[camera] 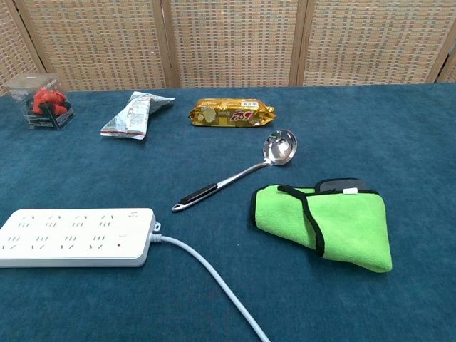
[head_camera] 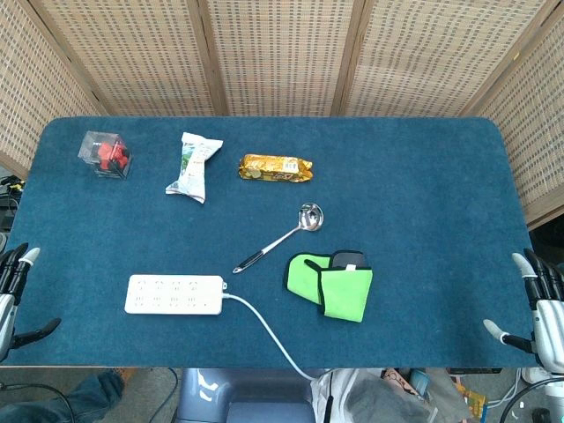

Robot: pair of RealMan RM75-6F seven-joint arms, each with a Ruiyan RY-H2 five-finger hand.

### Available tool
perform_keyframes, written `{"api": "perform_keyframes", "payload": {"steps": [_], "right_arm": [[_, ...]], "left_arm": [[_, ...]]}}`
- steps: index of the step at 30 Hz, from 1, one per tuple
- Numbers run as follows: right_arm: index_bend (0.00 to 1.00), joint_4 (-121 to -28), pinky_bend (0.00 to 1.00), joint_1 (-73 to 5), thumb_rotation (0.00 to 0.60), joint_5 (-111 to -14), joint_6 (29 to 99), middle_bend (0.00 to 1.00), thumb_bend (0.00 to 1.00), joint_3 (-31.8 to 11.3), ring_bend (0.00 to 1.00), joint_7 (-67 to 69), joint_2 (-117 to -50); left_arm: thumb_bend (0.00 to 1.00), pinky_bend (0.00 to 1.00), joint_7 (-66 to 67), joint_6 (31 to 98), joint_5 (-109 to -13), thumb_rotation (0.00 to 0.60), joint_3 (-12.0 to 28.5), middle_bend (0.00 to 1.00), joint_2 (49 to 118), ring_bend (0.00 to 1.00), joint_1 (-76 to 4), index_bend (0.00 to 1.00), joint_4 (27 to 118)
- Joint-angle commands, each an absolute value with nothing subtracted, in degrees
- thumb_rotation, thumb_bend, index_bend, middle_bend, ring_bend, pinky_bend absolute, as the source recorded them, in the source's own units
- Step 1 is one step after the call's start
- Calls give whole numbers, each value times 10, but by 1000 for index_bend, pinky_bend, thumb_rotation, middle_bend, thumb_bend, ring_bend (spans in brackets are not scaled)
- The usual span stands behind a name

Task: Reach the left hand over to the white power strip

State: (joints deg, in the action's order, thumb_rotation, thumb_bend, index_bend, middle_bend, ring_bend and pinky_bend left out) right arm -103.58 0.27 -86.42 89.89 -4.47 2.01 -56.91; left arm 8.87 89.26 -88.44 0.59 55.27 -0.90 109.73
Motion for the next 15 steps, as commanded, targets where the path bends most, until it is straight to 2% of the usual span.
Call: {"api": "perform_keyframes", "payload": {"steps": [1,7,8,9,10,11,12,13,14,15], "right_arm": [[0,-1036,0,2,600,-864,898,0,0,-45,0,20,-569],[0,-1036,0,2,600,-865,898,0,0,-44,0,19,-570],[0,-1036,0,2,600,-865,898,0,0,-44,0,19,-570],[0,-1037,0,2,600,-866,898,0,0,-44,0,19,-570],[0,-1037,0,2,600,-865,898,0,0,-44,0,18,-571],[0,-1037,0,2,600,-865,898,0,0,-44,0,18,-571],[0,-1037,0,2,600,-865,898,0,0,-44,0,18,-571],[0,-1037,0,2,600,-864,897,0,0,-44,0,18,-571],[0,-1037,0,2,600,-864,897,0,0,-44,0,18,-571],[0,-1036,0,2,600,-864,897,0,0,-44,0,18,-572]], "left_arm": [[0,0,88,892,-885,600,5,0,552,0,-9,0,1098],[0,0,78,886,-894,600,3,0,550,0,-12,0,1094],[0,0,75,885,-898,600,3,20,551,0,-14,0,1092],[8,3,61,888,-905,600,9,98,560,29,-19,0,1088],[59,79,54,886,-905,600,12,282,569,147,-23,0,1080],[170,239,51,884,-906,600,12,504,573,321,-24,0,1076],[277,378,44,878,-909,600,13,647,580,461,-30,0,1070],[464,604,35,870,-915,600,12,779,588,635,-36,0,1062],[639,773,30,865,-918,600,12,865,594,751,-40,0,1057],[724,854,24,851,-920,600,9,909,605,808,-47,0,1049]]}}
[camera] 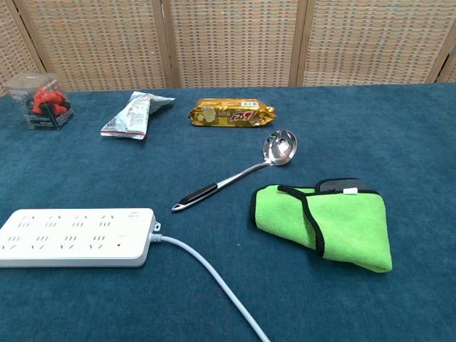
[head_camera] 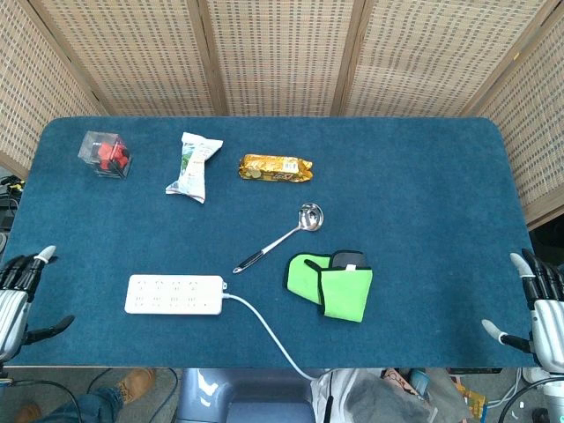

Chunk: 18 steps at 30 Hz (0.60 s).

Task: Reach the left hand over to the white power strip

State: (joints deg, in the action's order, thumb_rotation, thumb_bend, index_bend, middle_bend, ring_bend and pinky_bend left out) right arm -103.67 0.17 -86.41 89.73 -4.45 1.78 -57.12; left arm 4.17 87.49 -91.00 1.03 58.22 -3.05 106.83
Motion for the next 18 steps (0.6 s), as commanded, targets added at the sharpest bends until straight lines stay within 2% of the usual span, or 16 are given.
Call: {"api": "perform_keyframes", "payload": {"steps": [1,2,4,6,11,15,18], "right_arm": [[0,-1037,0,2,600,-864,897,0,0,-44,0,18,-572],[0,-1037,0,1,600,-865,897,0,0,-44,0,18,-572],[0,-1036,0,0,600,-865,896,0,0,-45,0,17,-572],[0,-1036,0,0,600,-864,895,0,0,-44,0,16,-573],[0,-1036,0,-1,600,-863,892,0,0,-44,0,15,-574],[0,-1035,0,-3,600,-862,889,0,0,-45,0,16,-574],[0,-1034,0,-5,600,-860,885,0,0,-45,0,18,-574]], "left_arm": [[841,937,21,839,-923,600,5,958,612,877,-52,0,1046],[919,982,13,822,-929,600,-1,986,622,930,-60,0,1044],[997,1000,-11,766,-935,600,-23,1000,638,983,-80,0,1050],[1000,1000,-5,748,-928,600,-24,1000,648,998,-88,17,1051],[1000,1000,33,663,-871,600,-24,1000,688,1000,-122,168,1084],[1000,1000,91,606,-787,600,-6,1000,721,1000,-154,200,1110],[1000,1000,133,595,-739,600,6,1000,740,1000,-168,223,1119]]}}
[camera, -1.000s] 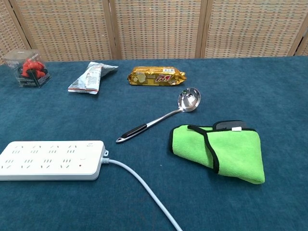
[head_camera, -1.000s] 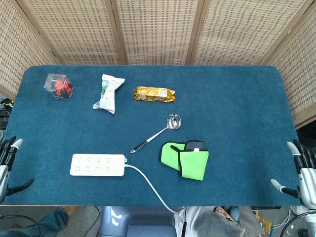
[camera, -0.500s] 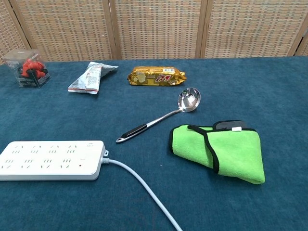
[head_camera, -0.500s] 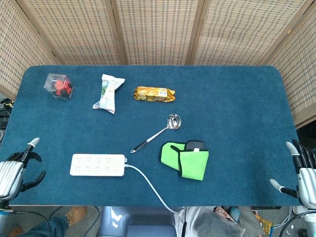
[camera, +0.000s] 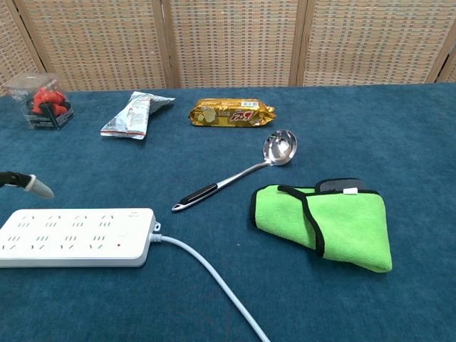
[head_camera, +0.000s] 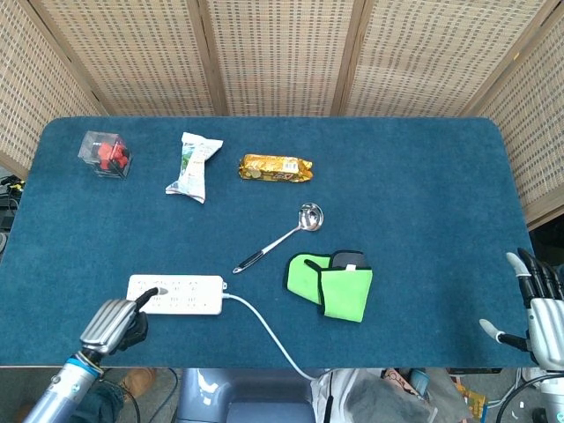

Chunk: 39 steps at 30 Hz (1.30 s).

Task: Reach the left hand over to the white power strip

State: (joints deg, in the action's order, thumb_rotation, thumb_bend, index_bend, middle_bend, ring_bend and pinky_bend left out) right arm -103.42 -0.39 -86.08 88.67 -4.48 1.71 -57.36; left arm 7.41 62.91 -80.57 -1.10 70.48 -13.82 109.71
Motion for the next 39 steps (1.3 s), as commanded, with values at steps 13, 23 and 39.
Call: {"api": "perform_keyframes", "payload": {"steps": [13,23,39], "right_arm": [[0,-1029,0,-8,600,-852,877,0,0,-47,0,32,-570],[0,-1026,0,-9,600,-847,875,0,0,-49,0,39,-569],[0,-1027,0,-8,600,-847,877,0,0,-49,0,37,-570]], "left_arm": [[1000,1000,246,591,-587,600,30,1000,814,1000,-222,223,1118],[1000,1000,277,603,-539,600,30,1000,836,1000,-248,223,1115],[1000,1000,284,604,-486,600,18,1000,851,1000,-275,223,1099]]}}
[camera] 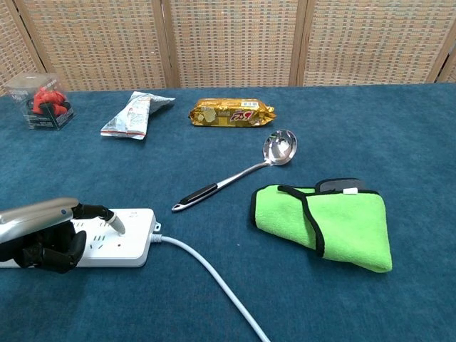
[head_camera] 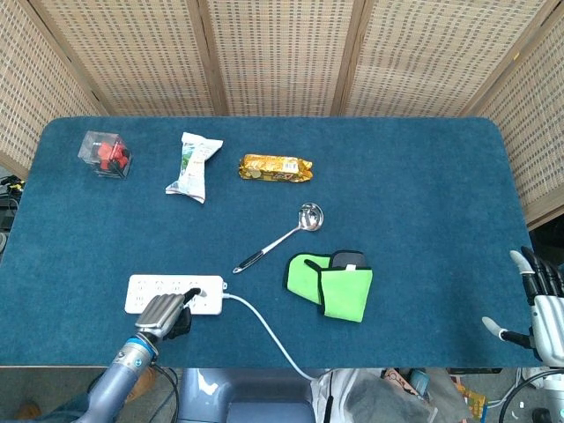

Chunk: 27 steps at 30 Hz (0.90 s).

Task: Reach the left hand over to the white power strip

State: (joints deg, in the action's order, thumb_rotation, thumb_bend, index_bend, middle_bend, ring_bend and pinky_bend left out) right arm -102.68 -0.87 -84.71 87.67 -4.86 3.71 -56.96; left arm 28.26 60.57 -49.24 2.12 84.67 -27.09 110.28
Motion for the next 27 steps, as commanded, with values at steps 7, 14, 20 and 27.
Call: {"api": "perform_keyframes", "payload": {"steps": [7,14,20,27], "right_arm": [[0,-1024,0,-8,600,-845,879,0,0,-50,0,38,-571],[0,-1023,0,-9,600,-848,878,0,0,-50,0,39,-573],[0,-1025,0,-8,600,-851,881,0,0,-48,0,36,-573],[0,-1028,0,-7,600,-854,882,0,0,-47,0,32,-574]], "left_arm": [[1000,1000,290,607,-466,600,11,1000,855,1000,-286,223,1099],[1000,1000,226,660,-566,600,17,1000,827,1000,-257,223,1123],[989,999,153,717,-663,600,26,985,768,983,-223,210,1145],[0,46,104,774,-766,600,3,14,660,19,-179,0,1111]]}}
